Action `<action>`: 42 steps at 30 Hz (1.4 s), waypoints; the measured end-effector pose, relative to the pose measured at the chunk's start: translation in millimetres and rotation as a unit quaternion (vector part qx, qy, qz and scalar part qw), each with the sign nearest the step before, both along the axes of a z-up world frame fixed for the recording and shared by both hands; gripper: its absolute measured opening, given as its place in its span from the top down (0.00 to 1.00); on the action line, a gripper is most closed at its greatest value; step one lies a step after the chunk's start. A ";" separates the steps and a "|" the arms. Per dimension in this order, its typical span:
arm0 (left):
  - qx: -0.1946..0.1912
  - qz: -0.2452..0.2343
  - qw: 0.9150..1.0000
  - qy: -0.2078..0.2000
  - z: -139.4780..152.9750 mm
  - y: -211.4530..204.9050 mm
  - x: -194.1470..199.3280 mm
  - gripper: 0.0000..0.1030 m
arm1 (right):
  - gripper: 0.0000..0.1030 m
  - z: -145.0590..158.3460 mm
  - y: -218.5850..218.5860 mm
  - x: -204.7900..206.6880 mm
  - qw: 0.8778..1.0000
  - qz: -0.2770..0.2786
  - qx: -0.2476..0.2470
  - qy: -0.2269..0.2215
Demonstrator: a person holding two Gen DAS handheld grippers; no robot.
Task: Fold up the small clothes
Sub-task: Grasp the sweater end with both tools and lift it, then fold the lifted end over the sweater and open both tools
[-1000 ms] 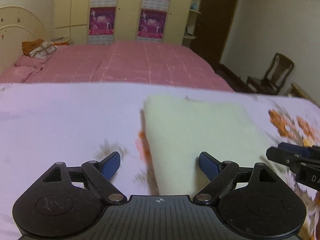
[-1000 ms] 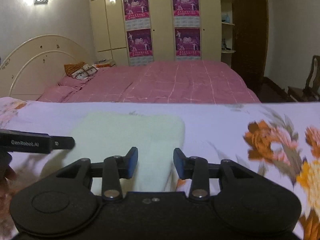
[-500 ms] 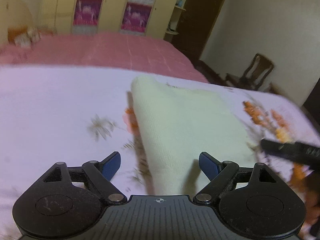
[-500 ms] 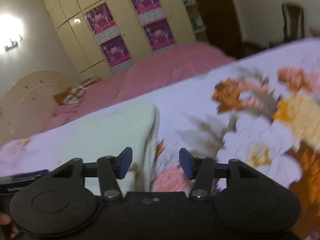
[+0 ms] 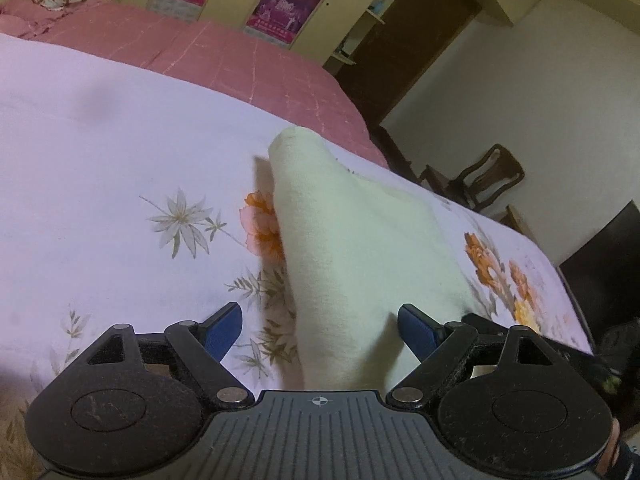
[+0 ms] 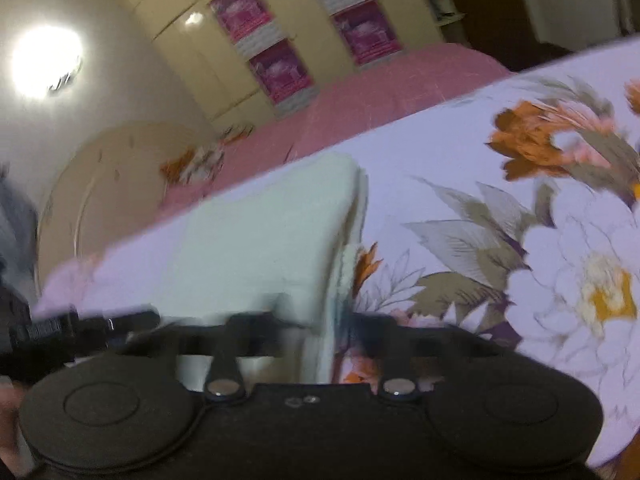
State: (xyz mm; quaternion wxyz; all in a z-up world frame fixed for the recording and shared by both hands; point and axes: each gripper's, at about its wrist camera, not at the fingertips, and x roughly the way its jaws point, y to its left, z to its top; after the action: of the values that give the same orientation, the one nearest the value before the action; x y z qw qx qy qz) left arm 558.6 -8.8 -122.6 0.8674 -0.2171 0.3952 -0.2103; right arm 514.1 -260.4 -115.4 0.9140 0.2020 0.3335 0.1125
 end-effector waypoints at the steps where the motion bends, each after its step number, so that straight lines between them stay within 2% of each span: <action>1: -0.002 -0.002 1.000 0.000 -0.2 1.2 0.5 0.17 | 0.85 0.0 -5.8 2.3 1.000 -0.014 0.012 0.005; 3: -0.002 -0.007 1.000 0.000 0.3 6.1 -0.8 0.17 | 0.83 -1.7 -17.1 1.1 0.998 -0.038 0.041 0.016; 5: -0.002 -0.016 1.000 0.001 0.3 8.7 -1.5 0.17 | 0.71 -1.0 -20.9 -4.0 0.997 -0.040 0.060 0.022; 7: -0.007 -0.024 1.000 0.002 -1.2 10.3 -1.7 0.17 | 0.46 -0.1 -22.5 -7.4 0.996 -0.034 0.077 0.015; 9: -0.014 -0.026 1.000 0.005 -3.6 10.3 0.2 0.17 | 0.37 -2.1 -24.6 -2.9 0.995 -0.021 0.092 0.021; 11: -0.024 -0.024 0.999 0.008 -5.5 7.5 4.9 0.17 | 0.38 -11.8 -25.0 11.8 0.993 -0.005 0.104 0.056; 12: -0.026 -0.023 0.999 0.008 -6.1 5.2 7.6 0.18 | 0.38 -13.2 -22.1 14.7 0.994 0.001 0.096 0.050; 13: -0.022 -0.017 1.000 0.006 -6.0 1.6 9.8 0.25 | 0.38 -12.0 -18.0 17.1 0.995 0.003 0.084 0.049; 14: -0.016 -0.013 1.000 0.010 -6.9 -1.9 13.0 0.44 | 0.38 -10.0 -13.4 18.8 0.996 0.005 0.073 0.050; 16: -0.033 -0.014 0.999 0.025 -9.8 -13.3 20.6 0.45 | 0.39 -5.3 -3.1 21.6 0.997 0.011 0.045 0.054; 17: -0.027 -0.013 0.999 0.027 -10.3 -18.3 22.4 0.45 | 0.39 -3.9 1.2 21.5 0.998 0.015 0.036 0.055; 20: 0.001 -0.013 1.000 0.018 -7.3 -34.9 24.6 0.45 | 0.41 -3.2 8.8 24.9 0.998 0.021 0.019 0.057; 21: 0.023 -0.014 1.000 0.010 -4.4 -42.0 24.3 0.47 | 0.45 -2.8 11.8 26.3 0.998 0.021 0.013 0.058; 23: 0.063 -0.018 0.998 -0.012 3.4 -55.7 20.7 0.59 | 0.49 -1.0 19.8 27.0 0.998 0.017 -0.001 0.060; 24: 0.085 -0.020 0.996 -0.027 9.8 -62.4 17.9 0.64 | 0.54 1.1 24.3 26.8 0.998 0.016 -0.010 0.061; 25: 0.114 -0.023 0.992 -0.044 16.6 -70.6 13.4 0.65 | 0.64 2.7 28.3 26.4 0.998 0.017 -0.014 0.059; 28: 0.152 -0.029 0.986 -0.070 31.9 -79.3 1.8 0.67 | 0.73 14.5 46.8 19.5 0.996 0.016 -0.076 0.037; 31: 0.147 -0.029 0.985 -0.079 46.3 -75.6 -7.8 0.67 | 0.74 25.6 61.1 6.7 0.993 0.013 -0.115 0.015; 36: 0.140 -0.025 0.986 -0.091 68.0 -52.0 -29.0 0.67 | 0.74 47.7 77.4 -16.8 0.991 0.021 -0.129 -0.009; 42: 0.151 -0.007 0.983 -0.103 90.3 7.1 -75.3 0.67 | 0.74 75.4 121.0 -37.3 0.988 0.048 -0.141 -0.031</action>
State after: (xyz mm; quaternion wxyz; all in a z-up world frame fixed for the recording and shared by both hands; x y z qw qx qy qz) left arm 483.3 -1.7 -32.3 0.9247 -0.0581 0.3326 -0.1758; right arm 476.8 -139.4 -39.9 0.9368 0.0513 0.3265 0.1149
